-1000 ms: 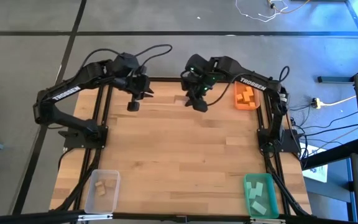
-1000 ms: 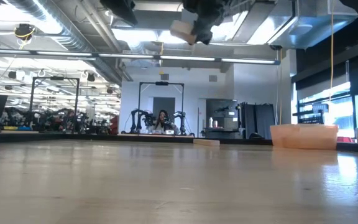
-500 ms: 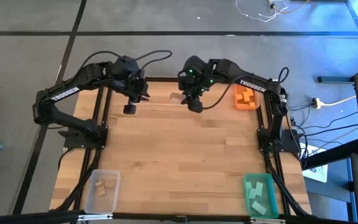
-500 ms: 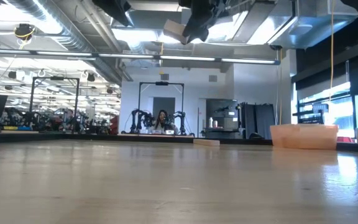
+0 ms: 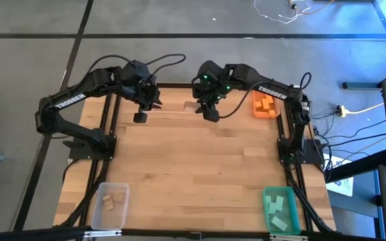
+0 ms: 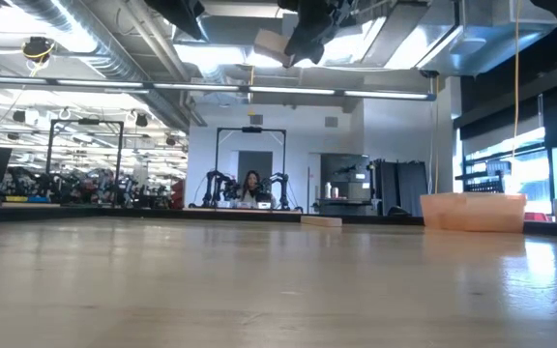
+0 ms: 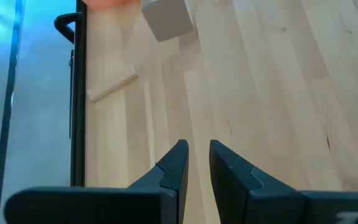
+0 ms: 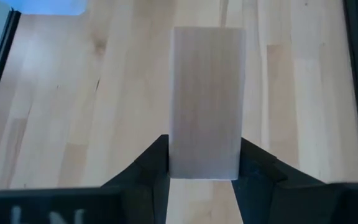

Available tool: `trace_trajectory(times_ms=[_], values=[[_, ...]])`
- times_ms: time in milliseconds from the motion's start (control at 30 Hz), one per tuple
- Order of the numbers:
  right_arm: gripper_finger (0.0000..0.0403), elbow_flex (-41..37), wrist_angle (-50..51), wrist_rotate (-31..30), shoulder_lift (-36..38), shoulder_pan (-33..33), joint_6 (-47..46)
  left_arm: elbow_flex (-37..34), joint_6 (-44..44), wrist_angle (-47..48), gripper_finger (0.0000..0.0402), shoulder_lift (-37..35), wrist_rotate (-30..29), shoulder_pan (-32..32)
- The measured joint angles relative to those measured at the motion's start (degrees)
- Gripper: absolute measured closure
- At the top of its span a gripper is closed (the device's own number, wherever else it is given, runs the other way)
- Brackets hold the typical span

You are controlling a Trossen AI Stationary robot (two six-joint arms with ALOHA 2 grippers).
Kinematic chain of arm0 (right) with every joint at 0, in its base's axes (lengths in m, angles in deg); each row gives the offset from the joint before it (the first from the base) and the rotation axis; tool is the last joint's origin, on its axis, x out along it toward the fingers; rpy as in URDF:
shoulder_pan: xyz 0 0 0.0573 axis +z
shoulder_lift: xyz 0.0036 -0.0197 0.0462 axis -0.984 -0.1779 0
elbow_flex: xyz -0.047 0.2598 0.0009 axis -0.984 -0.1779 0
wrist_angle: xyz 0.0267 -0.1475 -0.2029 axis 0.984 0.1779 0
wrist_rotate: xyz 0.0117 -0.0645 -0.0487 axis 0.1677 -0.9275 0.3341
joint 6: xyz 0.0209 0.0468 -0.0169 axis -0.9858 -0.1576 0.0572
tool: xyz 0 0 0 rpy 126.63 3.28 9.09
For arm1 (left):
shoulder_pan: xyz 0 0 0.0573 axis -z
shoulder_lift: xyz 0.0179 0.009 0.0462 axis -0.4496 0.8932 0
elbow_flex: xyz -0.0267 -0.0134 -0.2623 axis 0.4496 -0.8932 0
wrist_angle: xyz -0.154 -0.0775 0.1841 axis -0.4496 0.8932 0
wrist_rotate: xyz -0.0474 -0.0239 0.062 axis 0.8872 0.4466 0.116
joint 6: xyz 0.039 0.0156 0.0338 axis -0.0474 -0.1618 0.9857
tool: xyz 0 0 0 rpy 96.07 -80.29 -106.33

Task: Sort & place blocks by color
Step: Put the brown block into the transparent bin

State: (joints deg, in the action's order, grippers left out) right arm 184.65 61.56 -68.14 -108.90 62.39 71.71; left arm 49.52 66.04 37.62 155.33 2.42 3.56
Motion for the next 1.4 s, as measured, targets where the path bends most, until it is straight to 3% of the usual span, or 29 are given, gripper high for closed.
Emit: trace_trajectory(times_ms=[600, 800, 1067, 1400], values=[[0.0275, 0.0, 1.57, -0.77, 0.0, 0.0, 0.41, 0.0, 3.45, 0.46, 0.0346, 0.02, -1.58, 0.0], [0.0275, 0.0, 1.71, -0.78, 0.0, -0.02, 1.07, 0.0, 6.42, 2.44, 0.0341, 0.02, -6.11, -0.02], [0.0275, 0.0, 2.02, -0.8, 0.0, -0.04, 1.07, 0.0, 6.87, 5.38, 0.0294, 0.04, -7.28, -0.02], [0.0275, 0.0, 2.28, -0.8, 0.0, -0.04, 1.05, 0.0, 17.44, 6.53, 0.0212, 0.04, -6.81, -0.01]])
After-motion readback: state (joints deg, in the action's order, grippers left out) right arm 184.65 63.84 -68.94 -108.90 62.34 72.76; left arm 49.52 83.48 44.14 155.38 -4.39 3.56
